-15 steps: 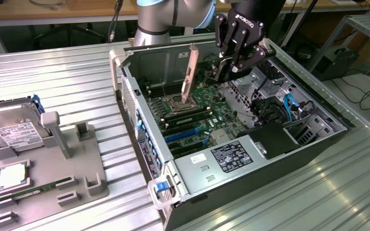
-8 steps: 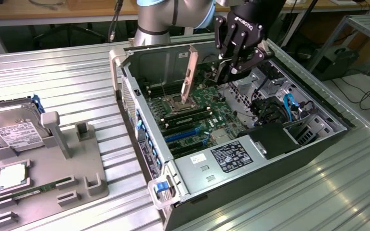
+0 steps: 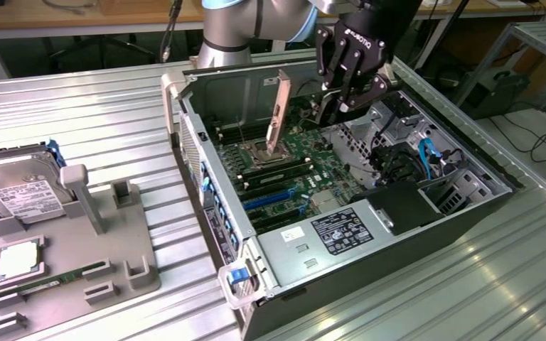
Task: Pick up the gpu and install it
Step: 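Insert the gpu into the slot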
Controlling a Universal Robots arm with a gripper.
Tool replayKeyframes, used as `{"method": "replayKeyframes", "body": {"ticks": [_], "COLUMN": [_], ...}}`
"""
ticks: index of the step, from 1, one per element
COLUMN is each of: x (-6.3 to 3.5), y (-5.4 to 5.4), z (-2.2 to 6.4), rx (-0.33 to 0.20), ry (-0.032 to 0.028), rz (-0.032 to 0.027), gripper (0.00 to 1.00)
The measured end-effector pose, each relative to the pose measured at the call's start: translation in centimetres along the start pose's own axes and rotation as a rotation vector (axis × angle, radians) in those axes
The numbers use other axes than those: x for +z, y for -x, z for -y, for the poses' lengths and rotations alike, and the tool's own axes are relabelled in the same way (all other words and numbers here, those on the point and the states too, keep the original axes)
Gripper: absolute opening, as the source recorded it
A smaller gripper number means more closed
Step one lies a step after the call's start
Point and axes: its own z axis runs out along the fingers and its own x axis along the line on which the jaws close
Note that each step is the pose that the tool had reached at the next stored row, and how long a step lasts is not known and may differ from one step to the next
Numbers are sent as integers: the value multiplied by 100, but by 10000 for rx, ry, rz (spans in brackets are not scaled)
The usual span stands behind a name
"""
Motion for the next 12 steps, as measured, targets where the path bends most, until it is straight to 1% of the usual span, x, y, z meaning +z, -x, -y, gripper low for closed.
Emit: {"method": "replayKeyframes", "body": {"ticks": [4, 7, 10, 12], "x": [2, 16, 52, 75], "y": [0, 0, 0, 0], "z": [0, 0, -1, -3], "rx": [12, 166, 269, 279], "ry": [-1, -2, -4, -21], "rz": [2, 11, 16, 16], "gripper": [28, 28, 28, 28]}}
